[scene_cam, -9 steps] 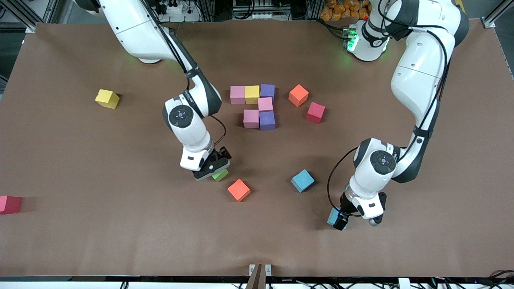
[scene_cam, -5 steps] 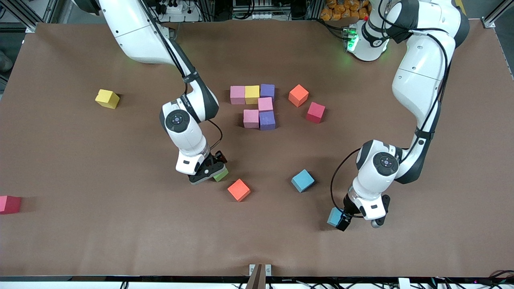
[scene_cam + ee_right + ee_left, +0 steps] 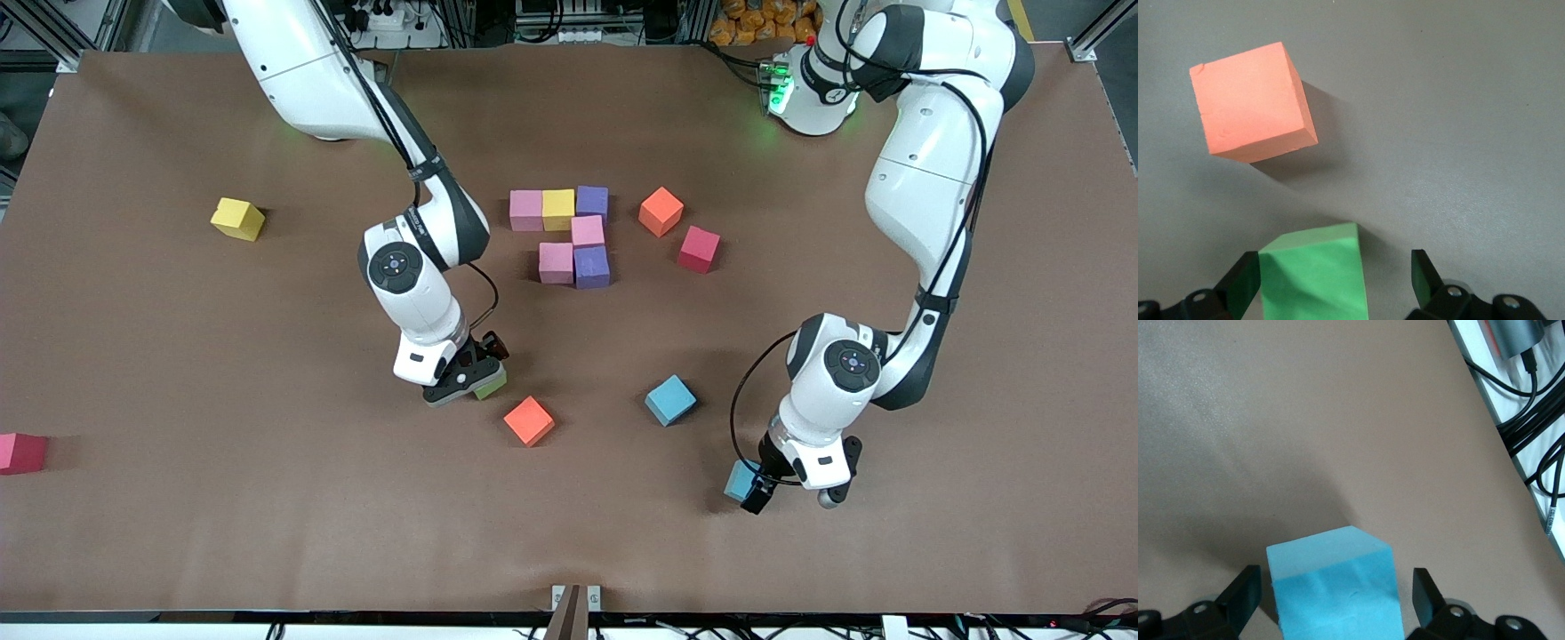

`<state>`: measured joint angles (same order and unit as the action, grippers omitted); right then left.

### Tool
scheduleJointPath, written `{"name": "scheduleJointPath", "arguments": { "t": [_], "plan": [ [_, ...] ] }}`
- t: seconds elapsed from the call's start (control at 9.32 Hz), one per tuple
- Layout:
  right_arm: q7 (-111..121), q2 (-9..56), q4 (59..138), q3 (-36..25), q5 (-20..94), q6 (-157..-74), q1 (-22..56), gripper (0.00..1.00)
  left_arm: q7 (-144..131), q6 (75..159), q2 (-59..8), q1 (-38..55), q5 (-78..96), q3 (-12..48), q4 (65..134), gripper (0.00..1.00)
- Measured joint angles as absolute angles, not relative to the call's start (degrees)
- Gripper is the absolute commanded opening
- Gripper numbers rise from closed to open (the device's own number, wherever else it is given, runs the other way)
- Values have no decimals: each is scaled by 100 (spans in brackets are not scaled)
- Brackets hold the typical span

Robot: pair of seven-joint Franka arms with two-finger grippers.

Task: Form number 2 with 11 blocks
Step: 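Grasp the light blue cube with the left gripper while the right grasps green, then carry the green cube to the cluster while the left gripper lifts light blue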

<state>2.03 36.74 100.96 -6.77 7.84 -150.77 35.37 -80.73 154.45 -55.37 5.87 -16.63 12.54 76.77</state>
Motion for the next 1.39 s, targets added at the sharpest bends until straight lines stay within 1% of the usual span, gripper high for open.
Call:
{"name": "scheduleJointPath", "arguments": {
  "t": [0.32,0.43,0.54,0.97,1.07,1.29,1.39],
  "plan": [
    [222,3670,9936,-677,791,-14816,3538,100,-7987,15494,-5590,587,-1663,1254,7661,100],
    [223,3670,9935,-676,841,-14757,3540,100,-7912,15495,-5593,587,-1663,1254,7661,42],
    [232,3673,9954,-675,943,-14742,3543,100,-7746,15495,-5595,585,-1664,1253,7661,0],
    [255,3714,10005,-668,1048,-14742,3593,100,-7535,15383,-5589,579,-1664,1253,7621,0],
    [255,3734,10016,-668,1051,-14744,3593,100,-7531,15208,-5574,580,-1664,1256,7585,0],
    [255,3770,10024,-666,1055,-14745,3599,100,-7476,14517,-5480,606,-1664,1272,7495,0],
    [255,3779,10025,-661,1059,-14746,3611,78,-7344,14155,-5403,619,-1664,1296,7491,0]
  ]
}}
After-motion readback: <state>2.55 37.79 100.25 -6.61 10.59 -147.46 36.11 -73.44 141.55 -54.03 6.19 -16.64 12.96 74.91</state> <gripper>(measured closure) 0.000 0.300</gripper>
